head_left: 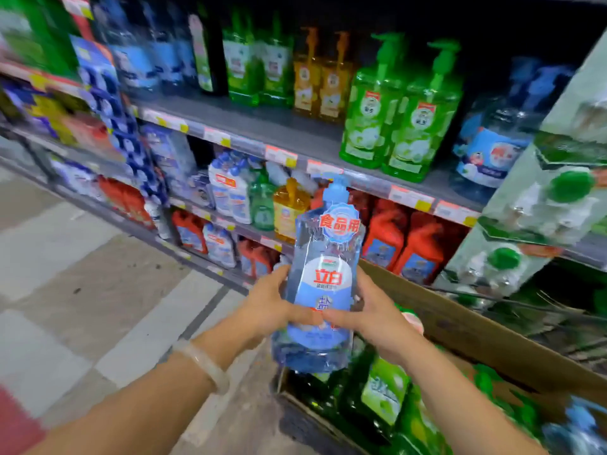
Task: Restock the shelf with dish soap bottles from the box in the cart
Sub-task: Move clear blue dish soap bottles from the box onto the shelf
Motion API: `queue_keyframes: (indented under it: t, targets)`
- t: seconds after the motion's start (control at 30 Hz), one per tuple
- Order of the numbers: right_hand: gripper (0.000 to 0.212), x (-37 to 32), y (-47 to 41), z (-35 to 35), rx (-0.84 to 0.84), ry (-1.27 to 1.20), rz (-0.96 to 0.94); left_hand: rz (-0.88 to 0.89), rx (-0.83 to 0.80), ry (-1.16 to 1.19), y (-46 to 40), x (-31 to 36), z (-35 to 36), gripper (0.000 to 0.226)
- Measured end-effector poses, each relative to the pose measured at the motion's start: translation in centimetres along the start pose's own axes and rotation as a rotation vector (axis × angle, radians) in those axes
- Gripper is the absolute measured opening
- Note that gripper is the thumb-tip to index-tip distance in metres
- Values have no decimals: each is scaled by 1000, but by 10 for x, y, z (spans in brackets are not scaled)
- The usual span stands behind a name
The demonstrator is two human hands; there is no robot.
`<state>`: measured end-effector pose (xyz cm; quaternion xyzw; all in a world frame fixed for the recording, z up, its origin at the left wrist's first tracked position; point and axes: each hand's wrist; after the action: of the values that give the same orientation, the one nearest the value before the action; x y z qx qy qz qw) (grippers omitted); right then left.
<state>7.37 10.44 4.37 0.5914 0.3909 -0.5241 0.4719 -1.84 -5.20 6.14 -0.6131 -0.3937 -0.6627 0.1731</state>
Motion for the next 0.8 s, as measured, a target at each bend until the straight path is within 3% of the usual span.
queue_keyframes:
  t: [0.4,0.6,0.8]
  targets:
    - [73,-66,-153,338,-265,40,-232,143,321,7,74,-1,-352,74]
    - [80,-87,-221,434,-390,67,-275,188,473,57,70,-7,-452,72]
    - [74,-105,-325,501,-483,75,-288,202,573,54,18,1,-552,71]
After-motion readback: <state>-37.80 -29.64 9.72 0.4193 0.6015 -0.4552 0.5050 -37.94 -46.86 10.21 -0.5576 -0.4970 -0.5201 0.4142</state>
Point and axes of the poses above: each hand's wrist, its own y-axis away from the middle knuckle, its own z-axis out of the palm, x = y × z, and after that the axes turned 2 degrees about -y, right-handed
